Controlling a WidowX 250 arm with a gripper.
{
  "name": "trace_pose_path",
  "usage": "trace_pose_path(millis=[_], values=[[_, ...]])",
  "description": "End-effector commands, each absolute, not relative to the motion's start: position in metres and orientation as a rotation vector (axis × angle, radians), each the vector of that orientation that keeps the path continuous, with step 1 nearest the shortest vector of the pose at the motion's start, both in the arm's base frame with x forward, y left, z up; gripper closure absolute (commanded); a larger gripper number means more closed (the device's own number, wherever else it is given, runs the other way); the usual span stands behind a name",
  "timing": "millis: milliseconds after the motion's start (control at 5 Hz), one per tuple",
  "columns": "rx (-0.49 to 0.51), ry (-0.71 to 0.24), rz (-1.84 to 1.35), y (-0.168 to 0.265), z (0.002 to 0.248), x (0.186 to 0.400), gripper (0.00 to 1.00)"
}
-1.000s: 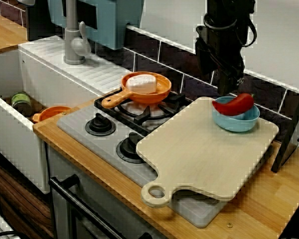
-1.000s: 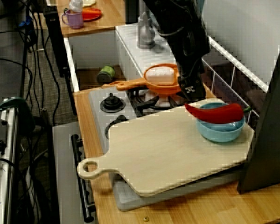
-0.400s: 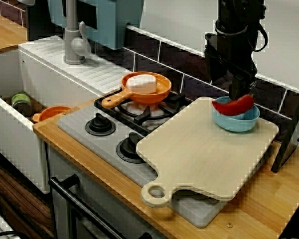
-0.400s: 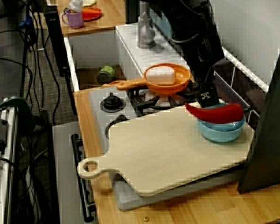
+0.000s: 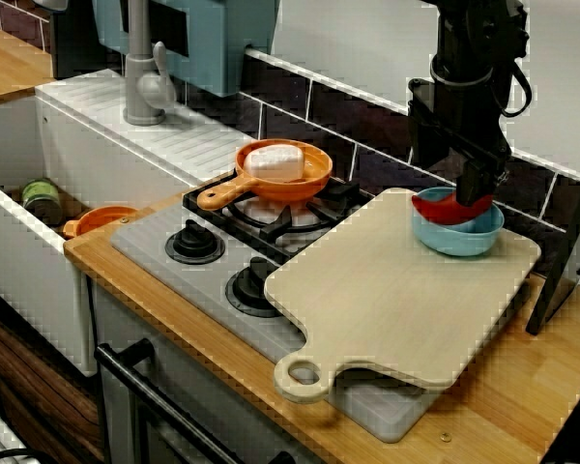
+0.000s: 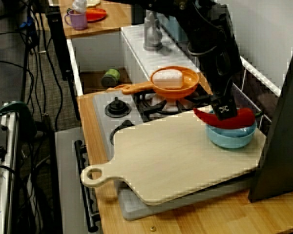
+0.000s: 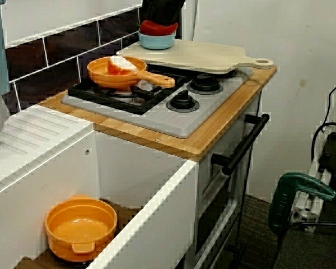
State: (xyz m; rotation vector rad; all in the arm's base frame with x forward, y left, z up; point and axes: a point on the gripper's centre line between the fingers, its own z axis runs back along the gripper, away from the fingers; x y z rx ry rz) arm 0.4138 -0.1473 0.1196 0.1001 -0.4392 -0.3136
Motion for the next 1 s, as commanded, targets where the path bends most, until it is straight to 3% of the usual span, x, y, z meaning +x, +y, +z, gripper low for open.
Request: trace_pose_path(millis=[0,600,800], values=[[0.095,-0.504,-0.310,-0.159,0.137,0.410,0.00],[0.129,-0.501,-0.307,-0.161,0.120,0.421,0.00],[0.127,-0.495,-0.315,-0.159,0.117,0.422,1.00]])
